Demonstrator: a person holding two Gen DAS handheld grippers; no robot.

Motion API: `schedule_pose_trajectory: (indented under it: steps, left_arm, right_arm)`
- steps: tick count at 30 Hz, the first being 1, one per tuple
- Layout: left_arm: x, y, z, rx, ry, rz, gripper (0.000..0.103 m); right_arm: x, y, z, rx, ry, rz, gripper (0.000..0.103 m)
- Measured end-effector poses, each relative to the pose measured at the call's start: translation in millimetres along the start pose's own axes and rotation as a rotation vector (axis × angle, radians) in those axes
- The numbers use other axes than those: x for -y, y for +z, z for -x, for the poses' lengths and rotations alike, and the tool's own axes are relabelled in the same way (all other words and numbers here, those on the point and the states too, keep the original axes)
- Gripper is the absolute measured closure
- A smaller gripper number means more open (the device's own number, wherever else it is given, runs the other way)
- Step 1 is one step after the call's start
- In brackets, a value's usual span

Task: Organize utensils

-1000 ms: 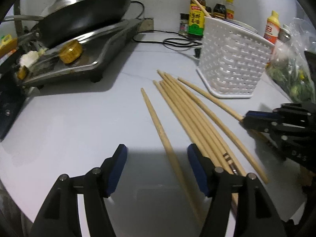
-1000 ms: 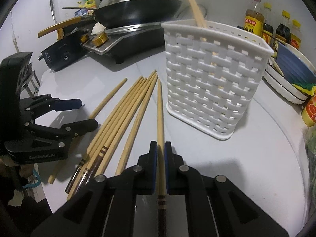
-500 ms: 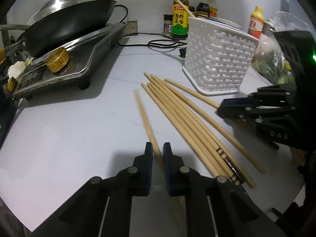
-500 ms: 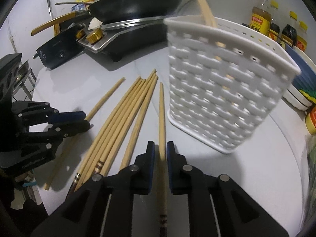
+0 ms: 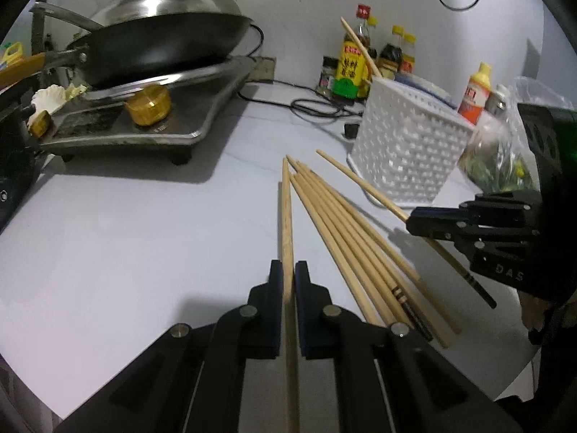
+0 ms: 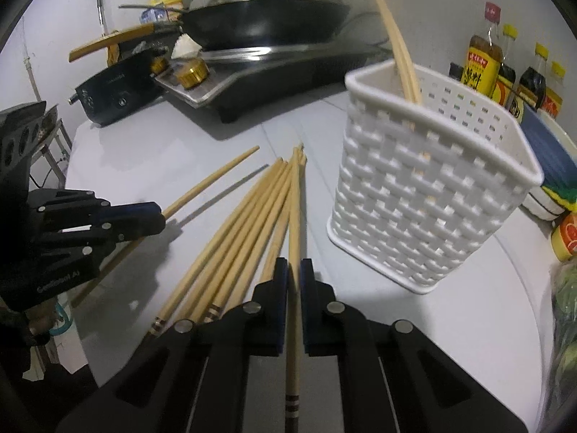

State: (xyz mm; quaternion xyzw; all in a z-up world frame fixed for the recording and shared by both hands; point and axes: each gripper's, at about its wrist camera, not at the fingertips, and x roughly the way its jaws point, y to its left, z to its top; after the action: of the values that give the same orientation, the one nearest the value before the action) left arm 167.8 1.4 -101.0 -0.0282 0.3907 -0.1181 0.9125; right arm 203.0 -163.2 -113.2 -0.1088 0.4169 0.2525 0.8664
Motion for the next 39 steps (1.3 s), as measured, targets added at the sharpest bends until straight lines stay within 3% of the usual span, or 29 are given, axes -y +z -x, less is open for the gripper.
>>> schedule_pose_trajectory:
  steps: [16,24,31,39]
  left_arm:
    - [0.6,52.1,50.5,0.151,-0.029,0.025,0.097]
    - [8.9,83.4,63.5,0.215,-0.031,0.004,0.097]
    - [4.5,100.2,66.2,0.259,-0.039,0.001,0.097]
    - [-19.1,108.7,50.0,0.262,-0.072,0.045,0.097]
  right_arm:
    - [10.8,38.4,73.1,0.172,0.063,-0.002,0.097]
    - [33.6,74.3,97.0,0.254,0.079,0.028,0.097]
    - [65.7,108.3,99.3,0.301,0.066,-0.007,0.097]
    - [76.4,138.4,82.2,0.298,0.037,0.003,0.097]
